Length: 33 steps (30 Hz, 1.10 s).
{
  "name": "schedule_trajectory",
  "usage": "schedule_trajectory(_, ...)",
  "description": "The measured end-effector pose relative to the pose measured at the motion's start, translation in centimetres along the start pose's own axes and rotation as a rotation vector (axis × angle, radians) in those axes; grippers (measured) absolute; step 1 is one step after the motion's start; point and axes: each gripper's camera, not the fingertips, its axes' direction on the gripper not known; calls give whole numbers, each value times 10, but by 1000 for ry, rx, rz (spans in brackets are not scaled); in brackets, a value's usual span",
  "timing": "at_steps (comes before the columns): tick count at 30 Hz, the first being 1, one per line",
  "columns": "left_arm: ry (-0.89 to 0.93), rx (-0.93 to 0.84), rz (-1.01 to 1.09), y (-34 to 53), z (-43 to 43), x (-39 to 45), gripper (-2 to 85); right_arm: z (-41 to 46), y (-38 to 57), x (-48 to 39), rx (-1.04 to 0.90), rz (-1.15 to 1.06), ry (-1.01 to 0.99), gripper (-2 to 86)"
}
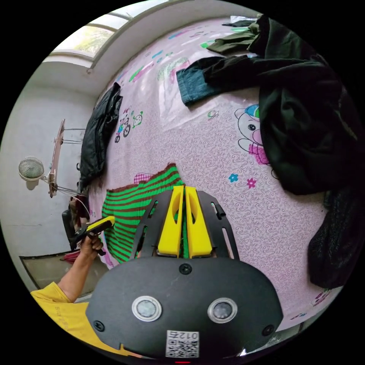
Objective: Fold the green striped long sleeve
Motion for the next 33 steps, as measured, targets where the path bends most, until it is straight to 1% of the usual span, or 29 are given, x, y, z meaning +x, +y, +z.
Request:
schedule_trajectory(1,18,-2,-5,2,-2,-4,-1,2,1,0,-23,-6,1,6)
schedule_trajectory(3,34,15,-3,6,-10,-8,-1,-10,12,-5,33,-32,32,8)
schedule_trajectory(6,2,99,27,25,-40,-7,0,-37,39,-14,92,-112,32,13)
schedule_trajectory(9,-56,108,48,59,-65,-8,2,-49,82,-16,62,-188,7,20)
schedule_trajectory(11,-72,88,11,86,-72,-16,6,-46,112,-11,25,-213,1,24)
schedule_trajectory(13,-41,69,-65,125,-75,-36,17,-39,138,-2,-8,-205,3,29)
schedule_trajectory(15,13,64,-139,149,-73,-54,27,-29,158,13,-28,-145,-66,38)
schedule_trajectory(16,66,56,-168,160,-70,-64,34,-27,161,15,-29,-136,-79,41)
schedule_trajectory(19,109,41,-188,175,-65,-80,51,-17,170,21,-40,-123,-82,55)
schedule_trajectory(24,193,60,-146,178,-65,-87,59,-8,175,18,-42,-126,-76,63)
schedule_trajectory(29,175,35,-146,184,-67,-94,41,3,177,14,-55,-129,-69,55)
schedule_trajectory(33,128,-11,-150,194,-69,-105,16,17,177,6,-89,-160,-12,19)
